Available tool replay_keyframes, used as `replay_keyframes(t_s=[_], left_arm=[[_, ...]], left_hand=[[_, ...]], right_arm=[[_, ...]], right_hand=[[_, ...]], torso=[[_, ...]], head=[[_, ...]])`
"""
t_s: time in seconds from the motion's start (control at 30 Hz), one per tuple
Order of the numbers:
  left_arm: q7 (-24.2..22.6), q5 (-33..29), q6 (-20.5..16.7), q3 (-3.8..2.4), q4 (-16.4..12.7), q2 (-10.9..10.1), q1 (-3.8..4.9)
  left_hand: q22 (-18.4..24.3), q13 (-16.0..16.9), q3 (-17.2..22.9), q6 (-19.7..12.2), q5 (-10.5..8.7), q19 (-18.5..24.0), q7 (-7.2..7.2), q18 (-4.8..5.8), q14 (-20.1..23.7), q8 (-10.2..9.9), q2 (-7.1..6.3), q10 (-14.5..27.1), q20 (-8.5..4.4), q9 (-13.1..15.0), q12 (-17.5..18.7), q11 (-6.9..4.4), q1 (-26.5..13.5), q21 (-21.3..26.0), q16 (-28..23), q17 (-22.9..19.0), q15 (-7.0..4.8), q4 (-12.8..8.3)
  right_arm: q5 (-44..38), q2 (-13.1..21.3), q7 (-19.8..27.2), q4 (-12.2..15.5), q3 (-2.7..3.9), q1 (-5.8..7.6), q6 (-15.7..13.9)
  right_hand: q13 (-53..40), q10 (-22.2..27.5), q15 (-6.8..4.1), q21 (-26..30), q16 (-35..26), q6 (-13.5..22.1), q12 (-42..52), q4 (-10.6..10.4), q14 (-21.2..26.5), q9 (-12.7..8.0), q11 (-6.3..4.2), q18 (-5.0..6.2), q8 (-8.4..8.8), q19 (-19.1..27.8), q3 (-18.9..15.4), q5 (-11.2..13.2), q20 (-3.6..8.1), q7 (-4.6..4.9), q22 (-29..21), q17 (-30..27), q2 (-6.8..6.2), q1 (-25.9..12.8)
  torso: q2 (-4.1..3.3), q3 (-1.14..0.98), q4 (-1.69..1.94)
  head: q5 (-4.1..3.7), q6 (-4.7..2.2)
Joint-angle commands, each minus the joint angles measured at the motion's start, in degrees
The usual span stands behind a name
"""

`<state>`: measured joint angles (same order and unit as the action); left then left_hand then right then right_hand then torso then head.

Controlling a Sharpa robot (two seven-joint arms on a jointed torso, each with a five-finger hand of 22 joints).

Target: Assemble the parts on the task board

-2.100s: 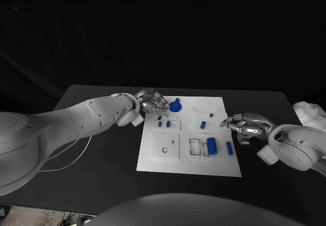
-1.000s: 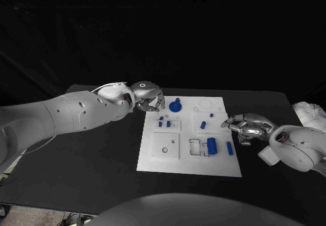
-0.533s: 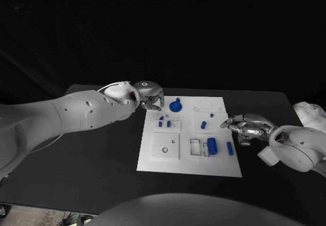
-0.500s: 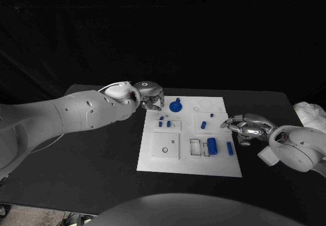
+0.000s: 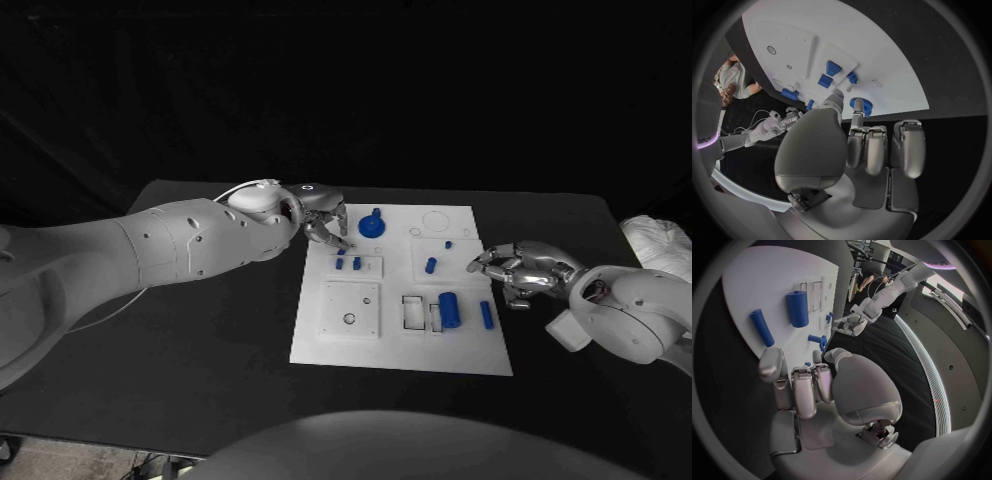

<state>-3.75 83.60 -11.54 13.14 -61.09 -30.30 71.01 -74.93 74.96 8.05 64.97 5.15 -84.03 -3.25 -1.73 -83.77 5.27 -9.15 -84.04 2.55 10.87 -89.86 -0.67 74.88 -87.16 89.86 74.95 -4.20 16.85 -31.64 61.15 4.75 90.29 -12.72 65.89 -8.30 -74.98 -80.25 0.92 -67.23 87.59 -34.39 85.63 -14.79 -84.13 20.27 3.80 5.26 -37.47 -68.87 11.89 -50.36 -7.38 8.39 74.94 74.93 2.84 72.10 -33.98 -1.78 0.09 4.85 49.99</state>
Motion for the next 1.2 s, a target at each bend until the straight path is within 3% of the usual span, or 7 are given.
replay_keyframes(t_s=[0.03, 0.1, 0.27, 0.63, 0.77, 1.03, 1.2], left_arm=[[3.03, -1.08, 3.98, -0.04, -0.43, 0.05, -0.01], [4.06, -0.51, 5.44, -0.05, -0.6, 0.03, -0.02], [5.72, 0.17, 7.12, -0.05, -1.02, -0.11, -0.03], [8.27, 0.78, 5.42, -0.04, -1.28, 0.45, -0.14], [9.5, 1.4, 5.16, -0.04, -1.35, 0.86, -0.26], [10.65, 0.59, 5.85, -0.06, -1.02, 1.88, -0.72], [11.25, -0.61, 6.68, -0.07, -0.89, 2.37, -0.86]], left_hand=[[-14.54, 15.04, -1.19, -0.84, 0.49, -5.15, -0.1, 1.33, -6.23, -0.72, -0.65, -5.96, -0.39, -0.26, -0.14, -0.14, -2.57, -1.34, 0.14, 15.05, -0.07, 0.05], [-14.59, 15.04, -1.36, -1.18, 1.28, -5.23, 0.12, 1.36, -6.23, -1.01, -1.03, -5.96, -0.44, -0.38, -0.14, -0.57, -3.41, -1.5, 0.14, 15.05, -0.16, 0.15], [-14.57, 15.04, 0.32, -0.65, 5.39, -5.19, -0.15, 1.35, -6.23, -0.88, -0.69, -5.96, -0.38, -0.37, -0.14, 0.34, -1.62, -1.47, 0.14, 15.05, 0.11, 0.09], [-14.41, 15.04, 2.39, 0.99, 11.15, -4.93, -0.7, 1.24, -6.23, 0.05, 0.72, -5.96, 0.47, 0.04, -0.14, 0.99, 1.96, -1.05, 0.14, 15.05, 0.96, -0.21], [-14.43, 15.04, 2.3, 2.46, 11.61, -4.96, -0.64, 1.25, -6.23, 1.18, 0.98, -5.96, 0.6, 0.66, -0.14, 0.95, 1.78, -1.11, 0.14, 15.05, 1.06, -0.13], [-14.27, 15.04, 2.19, 2.21, 12.68, -4.71, -0.55, 1.13, -6.23, 1.86, 2.75, -5.96, 0.84, 1.45, -0.14, 0.86, -2.1, -0.67, 0.14, 15.05, 1.24, -0.06], [-14.27, 15.04, 1.87, 1.91, 11.9, -4.71, -0.6, 1.13, -6.23, 2.1, 2.9, -5.96, 0.89, 1.84, -0.14, 0.85, -4.38, -0.67, 0.14, 15.05, 1.3, -0.03]], right_arm=[[-0.16, 0.0, 0.03, 0.14, -0.01, -0.05, 1.14], [-0.17, 0.01, 0.01, 0.17, -0.01, -0.05, 1.17], [-0.19, 0.09, -0.01, 0.2, -0.01, -0.05, 1.16], [-0.27, 0.1, -0.16, 0.23, -0.01, -0.05, 1.32], [-0.29, 0.11, -0.2, 0.24, -0.01, -0.05, 1.38], [-0.37, 0.13, -0.35, 0.25, -0.01, -0.05, 1.45], [-0.43, 0.14, -0.51, 0.25, -0.01, -0.06, 1.48]], right_hand=[[-6.98, 0.03, 0.21, 0.1, -0.24, -0.37, -0.05, 0.11, -1.17, -0.06, 0.25, 0.59, 0.0, -0.15, 0.4, 0.25, -0.15, -0.05, 7.31, 10.18, 0.03, 0.64], [-6.99, 0.02, 0.21, 0.09, -0.24, -0.4, -0.04, 0.12, -1.17, -0.06, 0.25, 0.59, 0.0, -0.16, 0.42, 0.25, -0.15, -0.05, 7.31, 10.18, 0.03, 0.66], [-7.03, -0.04, 0.22, 0.06, -0.22, -0.48, -0.01, 0.18, -1.21, -0.06, 0.27, 0.58, -0.02, -0.19, 0.48, 0.26, -0.15, -0.05, 7.32, 10.22, 0.01, 0.72], [-7.0, -0.04, 0.28, 0.04, -0.22, -0.98, -0.02, 0.94, -1.2, -0.13, 0.36, 0.58, 0.06, -0.19, 1.21, 0.18, -0.19, -0.01, 7.32, 10.19, -0.18, 1.48], [-6.99, -0.03, 0.3, 0.0, -0.21, -1.1, -0.02, 1.43, -1.21, -0.18, 0.39, 0.58, 0.15, -0.21, 1.68, 0.15, -0.2, 0.02, 7.33, 10.19, -0.28, 1.93], [-6.96, -0.01, 0.33, -0.05, -0.22, -1.28, -0.04, 2.44, -1.18, -0.28, 0.44, 0.59, 0.34, -0.19, 2.79, 0.14, -0.22, 0.1, 7.34, 10.15, -0.41, 2.76], [-6.93, 0.01, 0.35, -0.03, -0.21, -1.39, -0.05, 3.07, -1.18, -0.32, 0.49, 0.6, 0.43, -0.12, 3.52, 0.16, -0.23, 0.16, 7.32, 10.15, -0.44, 3.21]], torso=[[0.0, 0.02, 0.01], [0.0, 0.0, 0.01], [0.02, -0.01, 0.02], [0.0, -0.02, -0.01], [0.01, -0.01, -0.02], [0.02, 0.01, -0.02], [0.01, -0.01, 0.02]], head=[[0.04, 0.01], [0.03, 0.01], [0.02, 0.01], [-0.07, 0.01], [-0.06, 0.01], [-0.18, 0.01], [-0.18, 0.01]])
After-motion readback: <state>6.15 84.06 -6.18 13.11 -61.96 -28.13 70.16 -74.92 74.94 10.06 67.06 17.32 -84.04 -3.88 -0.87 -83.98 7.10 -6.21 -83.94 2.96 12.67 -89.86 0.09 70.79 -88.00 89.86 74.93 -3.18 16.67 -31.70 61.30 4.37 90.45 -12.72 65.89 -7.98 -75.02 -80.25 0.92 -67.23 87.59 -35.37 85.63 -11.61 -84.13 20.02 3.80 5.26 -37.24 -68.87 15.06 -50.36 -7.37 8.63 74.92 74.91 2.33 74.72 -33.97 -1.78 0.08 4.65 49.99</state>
